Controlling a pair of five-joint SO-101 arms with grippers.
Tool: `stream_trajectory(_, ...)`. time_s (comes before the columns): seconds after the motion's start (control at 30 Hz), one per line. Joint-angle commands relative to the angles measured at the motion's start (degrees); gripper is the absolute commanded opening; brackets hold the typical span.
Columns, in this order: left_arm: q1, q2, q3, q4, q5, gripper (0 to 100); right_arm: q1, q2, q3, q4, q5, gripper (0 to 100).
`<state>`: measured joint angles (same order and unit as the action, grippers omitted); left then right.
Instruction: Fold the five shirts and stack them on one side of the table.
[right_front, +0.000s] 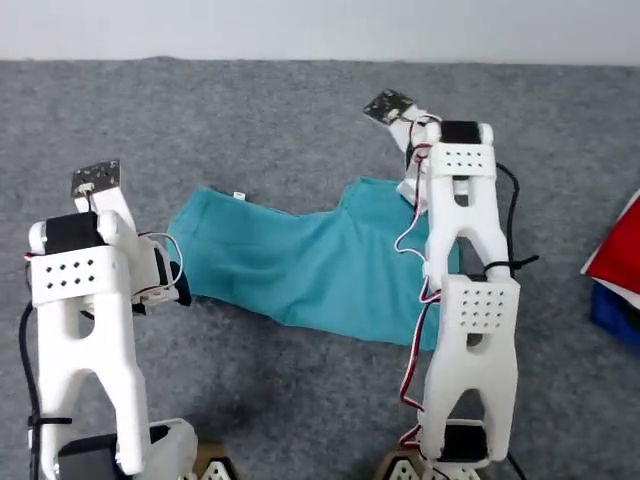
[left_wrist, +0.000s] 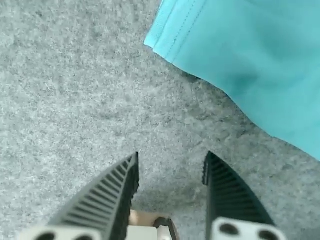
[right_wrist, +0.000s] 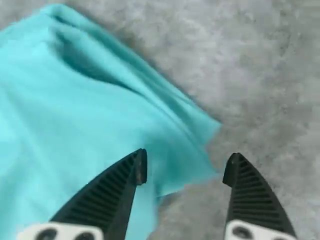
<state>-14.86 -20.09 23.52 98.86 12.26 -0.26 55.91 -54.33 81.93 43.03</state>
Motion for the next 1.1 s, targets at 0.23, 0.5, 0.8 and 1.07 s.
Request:
stream_trajectory(0.23,0.09,-1.85,-0.31,1.85,-0.26,20,2.15,9.98,-14.42,-0.92,-0.35,25.8)
stream_trajectory(0.5,0.09,-1.85,-0.31,1.85,-0.44,20,1.98,13.76,-14.42,2.86,4.66,9.0)
stream_trajectory(0.8,0.09,-1.85,-0.22,1.85,-0.44,20,1.54,14.46,-14.86,5.85,6.95,0.9)
stream_trajectory(1.07,0.09,-1.85,-0.22,1.85,-0.44,20,0.31,14.37,-29.89,21.32,7.38,0.9)
